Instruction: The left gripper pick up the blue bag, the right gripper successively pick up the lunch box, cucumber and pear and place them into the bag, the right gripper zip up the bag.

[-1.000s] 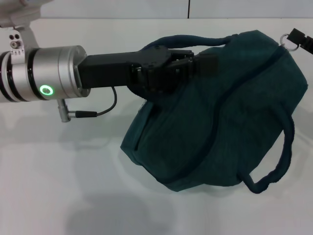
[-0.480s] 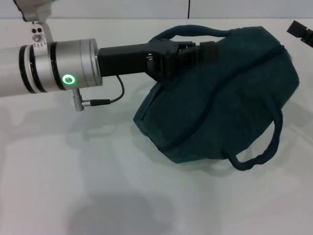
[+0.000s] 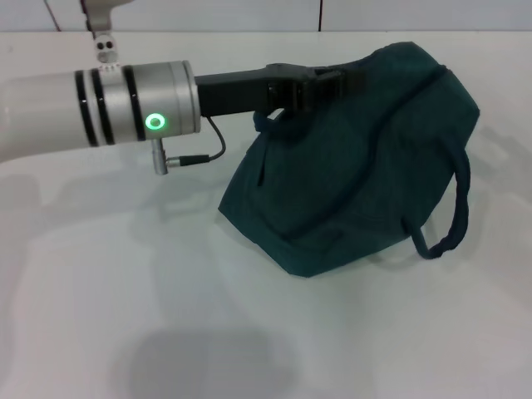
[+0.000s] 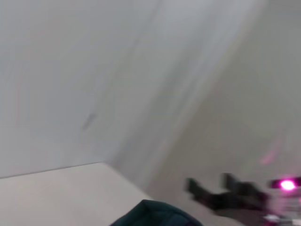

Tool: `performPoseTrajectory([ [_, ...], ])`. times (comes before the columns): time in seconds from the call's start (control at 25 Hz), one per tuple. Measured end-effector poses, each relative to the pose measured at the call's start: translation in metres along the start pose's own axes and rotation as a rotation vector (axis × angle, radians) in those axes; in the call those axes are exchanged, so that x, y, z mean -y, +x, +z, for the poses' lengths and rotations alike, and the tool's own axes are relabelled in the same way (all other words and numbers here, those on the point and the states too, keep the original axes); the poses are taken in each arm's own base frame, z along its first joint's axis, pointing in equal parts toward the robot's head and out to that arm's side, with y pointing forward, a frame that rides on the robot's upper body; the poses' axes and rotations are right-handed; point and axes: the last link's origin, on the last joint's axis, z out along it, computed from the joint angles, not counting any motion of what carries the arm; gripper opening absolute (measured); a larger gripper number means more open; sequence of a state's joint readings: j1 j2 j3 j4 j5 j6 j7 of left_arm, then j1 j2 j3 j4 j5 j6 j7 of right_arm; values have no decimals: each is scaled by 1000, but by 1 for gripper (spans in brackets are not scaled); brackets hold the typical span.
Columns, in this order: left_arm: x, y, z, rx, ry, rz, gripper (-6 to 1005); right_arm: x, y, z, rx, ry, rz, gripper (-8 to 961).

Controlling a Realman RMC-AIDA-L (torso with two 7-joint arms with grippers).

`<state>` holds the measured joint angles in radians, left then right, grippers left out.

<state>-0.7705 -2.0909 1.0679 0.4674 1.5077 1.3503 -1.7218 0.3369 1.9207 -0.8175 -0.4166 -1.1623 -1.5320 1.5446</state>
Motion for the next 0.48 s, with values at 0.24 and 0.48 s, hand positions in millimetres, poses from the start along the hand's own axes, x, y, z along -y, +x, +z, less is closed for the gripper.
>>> performPoseTrajectory([
  [0.24,16,2,0,-19,113,28,118,1,1,-6,-1,10,3,848],
  [0.48,18,5,-9,-104,122,51,296,-2,-2,-7,-2,-13,-8,872],
])
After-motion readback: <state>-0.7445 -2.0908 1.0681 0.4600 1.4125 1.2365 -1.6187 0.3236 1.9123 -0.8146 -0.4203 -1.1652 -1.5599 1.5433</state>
